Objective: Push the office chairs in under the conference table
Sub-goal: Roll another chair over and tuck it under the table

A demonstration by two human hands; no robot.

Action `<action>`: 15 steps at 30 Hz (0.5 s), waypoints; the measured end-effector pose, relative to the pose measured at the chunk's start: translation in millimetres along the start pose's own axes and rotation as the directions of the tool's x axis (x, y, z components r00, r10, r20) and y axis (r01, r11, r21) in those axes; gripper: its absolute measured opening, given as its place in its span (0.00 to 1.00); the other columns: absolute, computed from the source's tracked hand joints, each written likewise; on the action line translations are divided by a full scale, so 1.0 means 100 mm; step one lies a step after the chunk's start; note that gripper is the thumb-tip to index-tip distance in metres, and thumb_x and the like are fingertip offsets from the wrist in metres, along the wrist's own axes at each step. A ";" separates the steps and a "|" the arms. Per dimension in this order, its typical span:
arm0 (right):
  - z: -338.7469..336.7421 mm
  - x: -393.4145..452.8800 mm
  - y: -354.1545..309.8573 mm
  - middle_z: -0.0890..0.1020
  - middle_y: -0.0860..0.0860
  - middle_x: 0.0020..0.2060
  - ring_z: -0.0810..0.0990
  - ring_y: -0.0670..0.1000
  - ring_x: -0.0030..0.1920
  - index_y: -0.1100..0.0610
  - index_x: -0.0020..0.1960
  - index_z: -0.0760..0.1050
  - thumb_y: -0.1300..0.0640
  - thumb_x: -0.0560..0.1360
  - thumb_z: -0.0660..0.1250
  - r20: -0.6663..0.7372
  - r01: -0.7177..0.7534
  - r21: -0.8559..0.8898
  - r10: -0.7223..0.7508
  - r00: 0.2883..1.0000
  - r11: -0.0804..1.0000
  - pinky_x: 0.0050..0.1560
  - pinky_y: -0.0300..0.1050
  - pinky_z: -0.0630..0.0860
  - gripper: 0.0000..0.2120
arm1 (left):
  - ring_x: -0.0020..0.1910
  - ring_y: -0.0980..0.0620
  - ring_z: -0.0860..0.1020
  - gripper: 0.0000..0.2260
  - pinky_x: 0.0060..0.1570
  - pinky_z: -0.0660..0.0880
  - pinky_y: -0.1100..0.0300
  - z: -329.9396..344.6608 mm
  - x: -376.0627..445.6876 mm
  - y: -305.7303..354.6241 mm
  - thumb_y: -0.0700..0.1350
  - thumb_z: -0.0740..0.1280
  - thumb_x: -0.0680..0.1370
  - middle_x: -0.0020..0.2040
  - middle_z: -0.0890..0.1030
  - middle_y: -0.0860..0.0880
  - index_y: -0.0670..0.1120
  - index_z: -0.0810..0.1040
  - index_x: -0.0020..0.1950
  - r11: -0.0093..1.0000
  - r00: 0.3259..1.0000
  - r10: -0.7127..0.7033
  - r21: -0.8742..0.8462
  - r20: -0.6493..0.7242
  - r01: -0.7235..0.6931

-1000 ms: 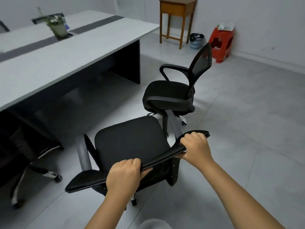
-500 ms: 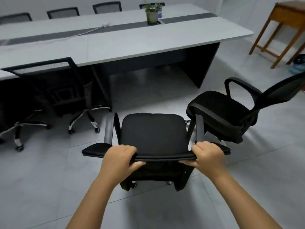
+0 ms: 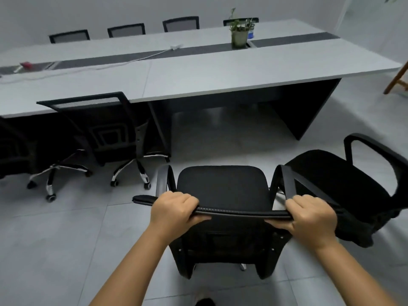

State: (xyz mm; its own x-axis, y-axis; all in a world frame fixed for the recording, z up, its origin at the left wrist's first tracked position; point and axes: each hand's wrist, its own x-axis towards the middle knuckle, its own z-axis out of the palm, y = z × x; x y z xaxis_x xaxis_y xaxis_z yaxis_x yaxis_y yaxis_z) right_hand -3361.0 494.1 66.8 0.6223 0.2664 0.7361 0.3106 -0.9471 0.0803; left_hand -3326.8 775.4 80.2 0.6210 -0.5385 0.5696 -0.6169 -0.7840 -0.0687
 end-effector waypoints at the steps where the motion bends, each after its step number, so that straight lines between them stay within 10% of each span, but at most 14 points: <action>1: 0.09 0.07 0.05 0.67 0.53 0.16 0.67 0.52 0.16 0.59 0.20 0.65 0.32 0.74 0.50 0.002 0.006 -0.007 -0.006 1.000 1.000 0.19 0.37 0.61 0.36 | 0.21 0.52 0.75 0.29 0.21 0.69 0.66 0.08 0.06 -0.06 0.63 0.53 0.76 0.22 0.76 0.51 0.45 0.77 0.26 1.000 0.999 0.008 -0.005 -0.034 -0.008; 15: 1.55 1.42 -0.01 0.68 0.52 0.17 0.67 0.51 0.18 0.58 0.21 0.65 0.33 0.74 0.50 0.088 -0.030 -0.031 0.033 0.996 0.999 0.20 0.37 0.63 0.35 | 0.20 0.52 0.73 0.31 0.31 0.60 0.60 0.88 0.95 -1.84 0.62 0.49 0.79 0.21 0.73 0.51 0.45 0.76 0.25 0.996 0.989 0.074 0.056 -0.125 -0.067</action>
State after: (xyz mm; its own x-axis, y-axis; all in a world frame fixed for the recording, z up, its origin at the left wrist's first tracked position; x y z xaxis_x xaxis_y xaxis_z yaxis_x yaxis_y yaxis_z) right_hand -3160.9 560.4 67.0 0.6928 0.2502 0.6763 0.2696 -0.9597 0.0788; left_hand -3111.6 841.7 75.2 0.5085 -0.5519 0.6609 -0.6290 -0.7623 -0.1525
